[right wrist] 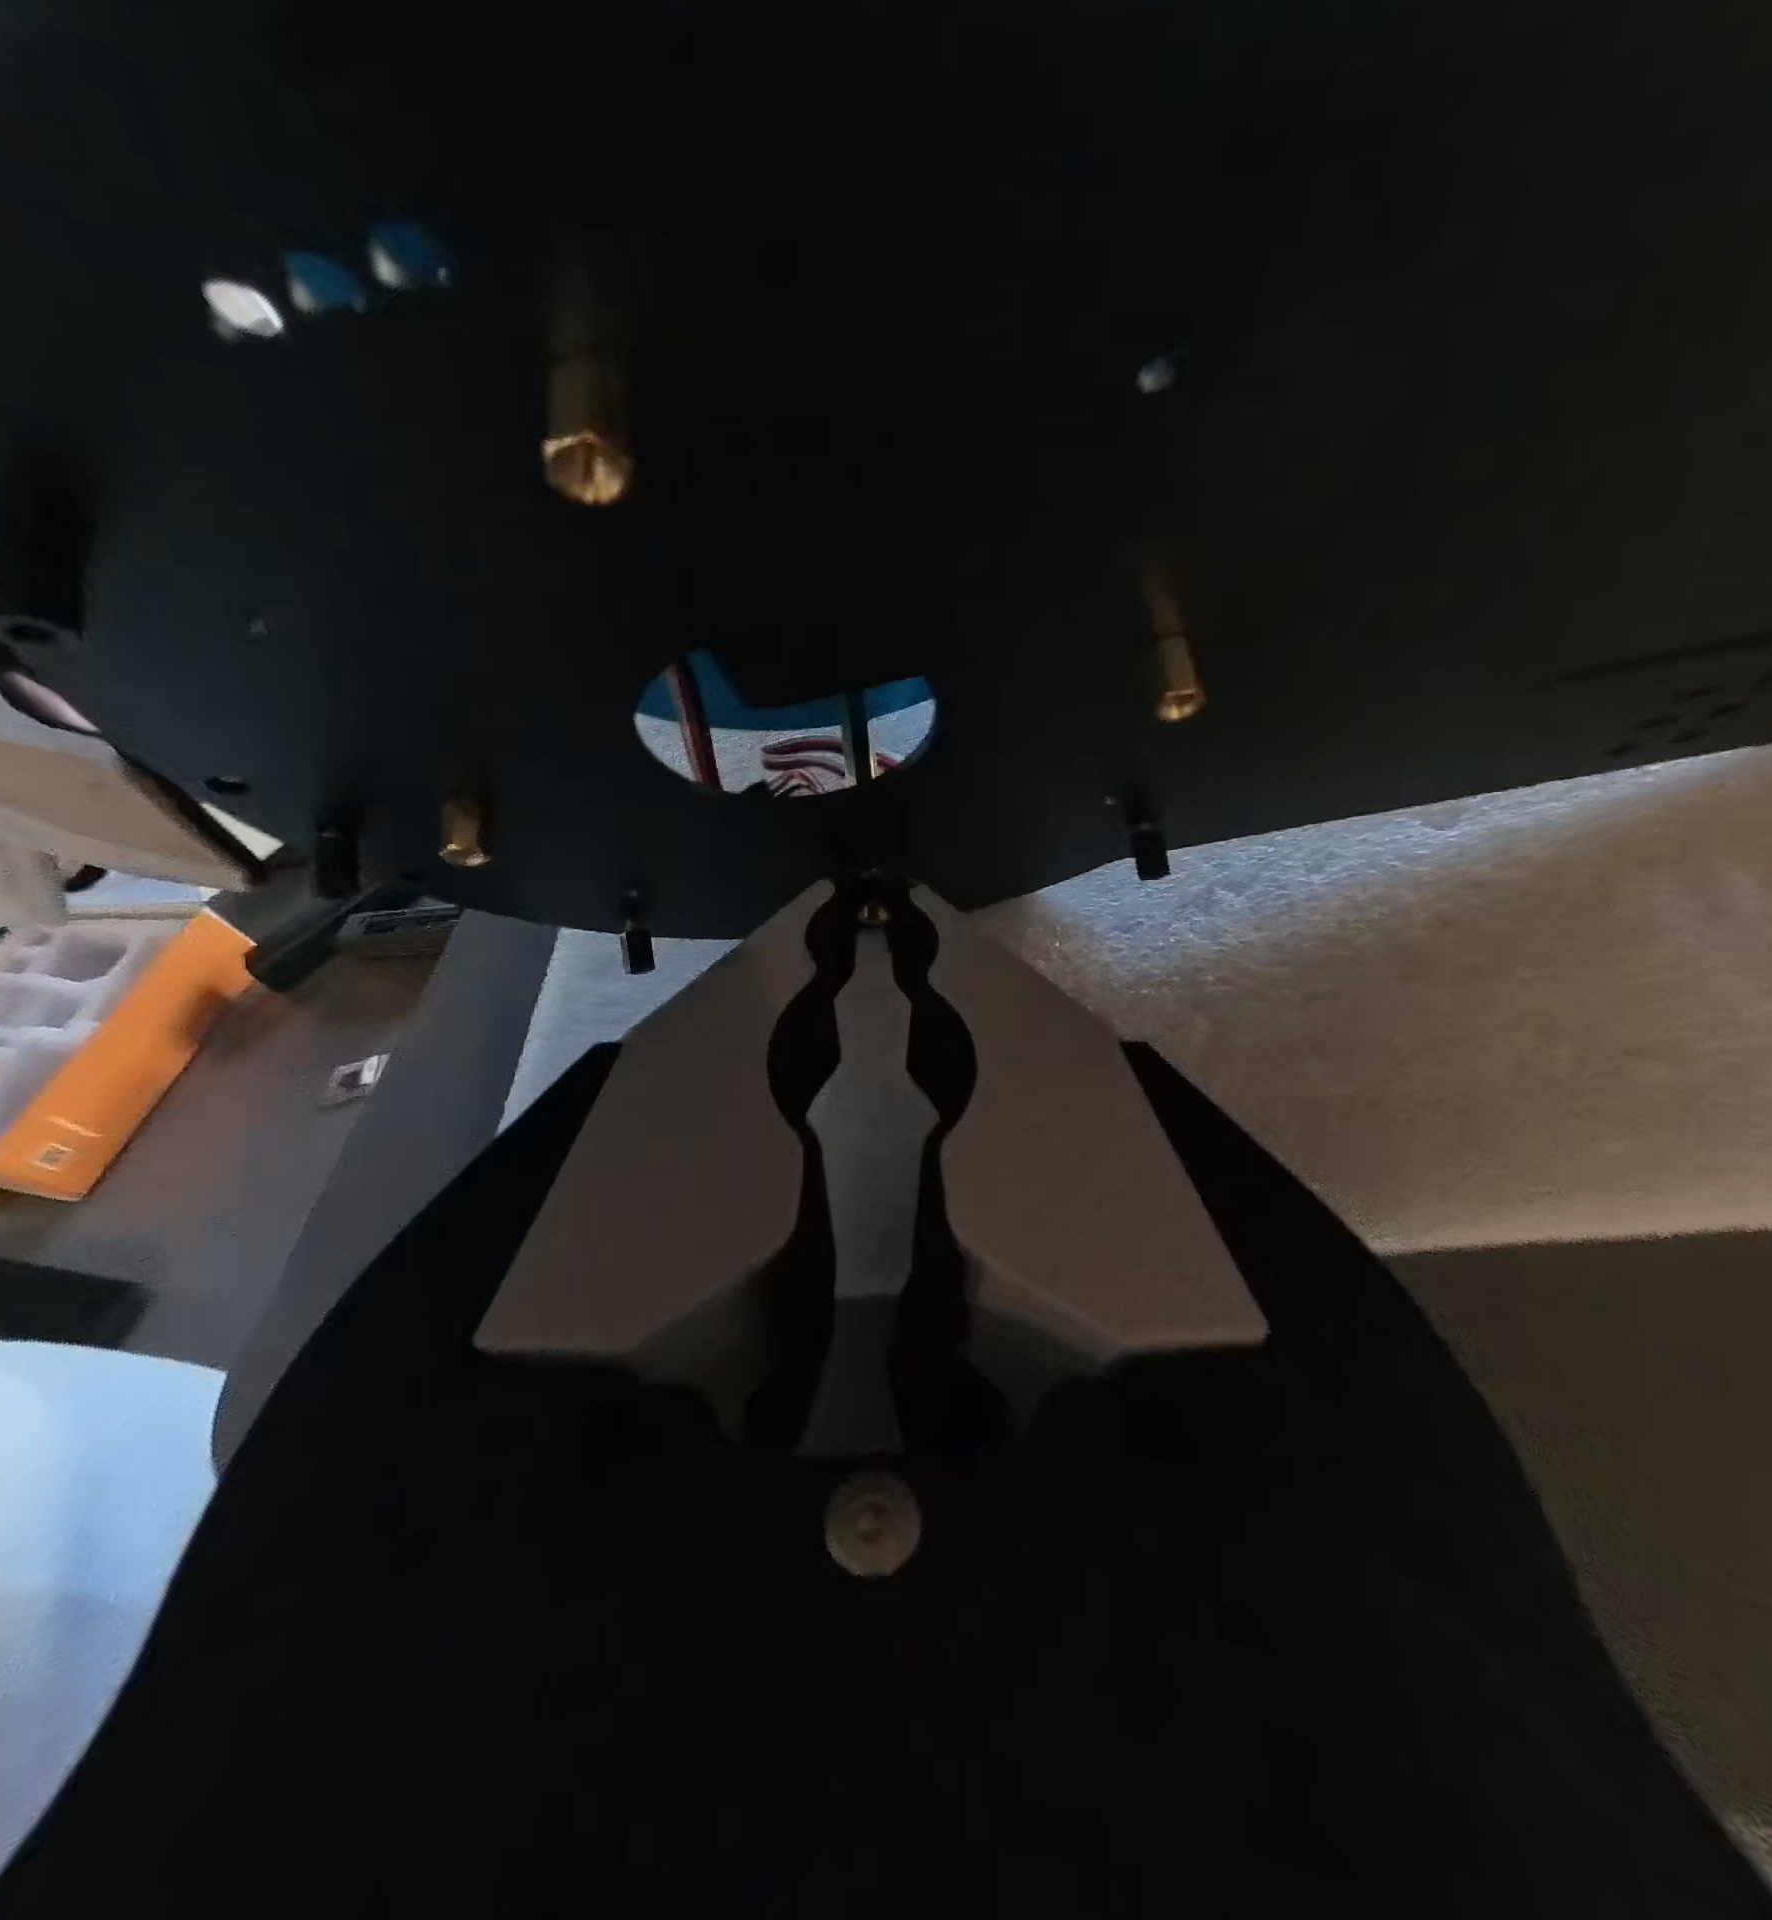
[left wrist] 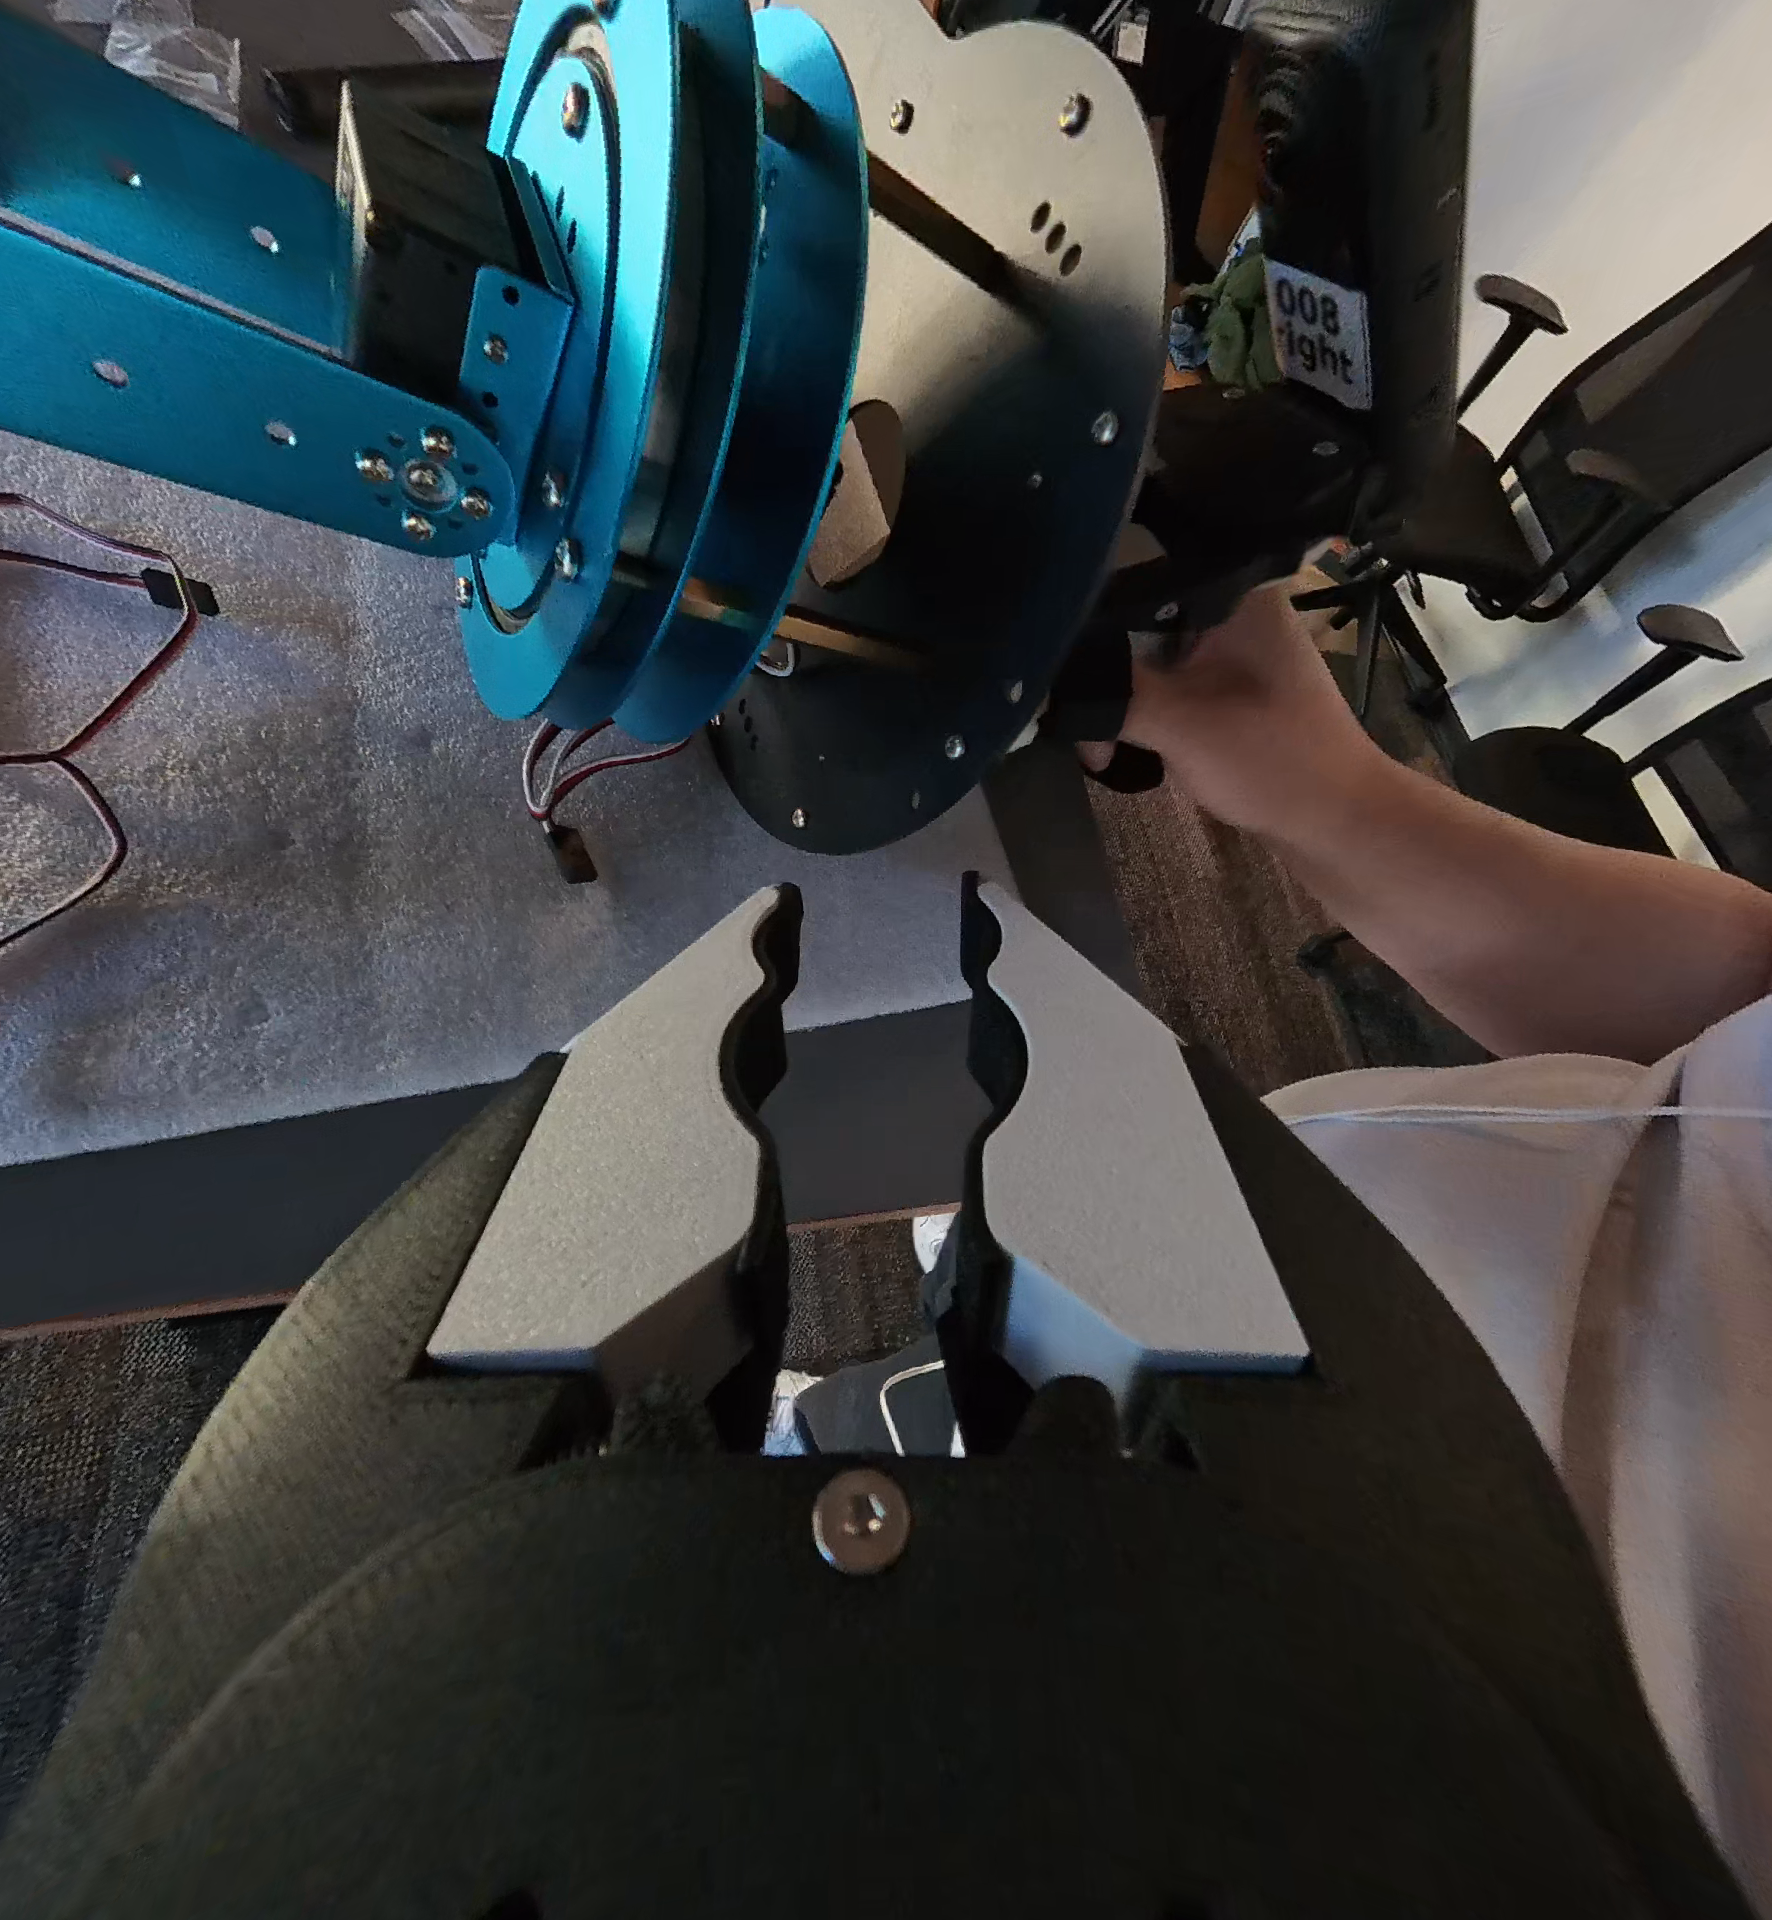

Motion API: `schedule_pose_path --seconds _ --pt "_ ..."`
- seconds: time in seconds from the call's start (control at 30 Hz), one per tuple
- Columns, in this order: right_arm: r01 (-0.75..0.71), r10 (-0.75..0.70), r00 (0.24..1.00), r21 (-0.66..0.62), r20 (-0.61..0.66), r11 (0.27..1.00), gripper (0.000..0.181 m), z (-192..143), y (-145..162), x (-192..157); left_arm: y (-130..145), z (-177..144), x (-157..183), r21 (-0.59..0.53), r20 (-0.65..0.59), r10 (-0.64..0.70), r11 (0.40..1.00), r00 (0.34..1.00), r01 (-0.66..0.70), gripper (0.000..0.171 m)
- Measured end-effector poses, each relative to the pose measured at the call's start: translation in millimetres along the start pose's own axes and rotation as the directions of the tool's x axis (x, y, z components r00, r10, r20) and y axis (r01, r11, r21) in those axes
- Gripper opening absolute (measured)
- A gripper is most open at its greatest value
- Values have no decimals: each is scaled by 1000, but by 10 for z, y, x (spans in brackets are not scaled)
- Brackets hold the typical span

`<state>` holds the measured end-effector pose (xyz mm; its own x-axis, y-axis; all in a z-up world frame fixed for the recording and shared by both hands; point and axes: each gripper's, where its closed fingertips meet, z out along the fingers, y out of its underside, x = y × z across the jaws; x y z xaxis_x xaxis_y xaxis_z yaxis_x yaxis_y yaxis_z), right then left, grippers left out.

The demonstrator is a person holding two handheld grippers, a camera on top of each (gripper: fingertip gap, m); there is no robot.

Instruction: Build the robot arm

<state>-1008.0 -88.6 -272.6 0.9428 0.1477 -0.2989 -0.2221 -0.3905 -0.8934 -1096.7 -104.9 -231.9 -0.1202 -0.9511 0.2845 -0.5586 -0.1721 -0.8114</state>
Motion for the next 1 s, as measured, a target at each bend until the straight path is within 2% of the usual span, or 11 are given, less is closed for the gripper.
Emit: schedule_pose_path --seconds 0.4,0.77,0.87,1.0 --pt "-74 74 997 38 19 996 4 -7 -22 6 -28 -28 -88 -5 -26 14 1000 1000 -14 29" --pt "-33 33 999 26 -17 999 5 -3 -8 5 -27 -17 -120 -7 -43 16 1000 999 -16 29" --pt "16 -16 999 -1 -30 1000 4 8 10 -1 -20 -22 -119 -6 -42 15 1000 999 -16 29" --pt "173 -177 977 -44 -116 984 4 33 27 6 -12 -32 -120 -4 -38 10 1000 999 -11 29"
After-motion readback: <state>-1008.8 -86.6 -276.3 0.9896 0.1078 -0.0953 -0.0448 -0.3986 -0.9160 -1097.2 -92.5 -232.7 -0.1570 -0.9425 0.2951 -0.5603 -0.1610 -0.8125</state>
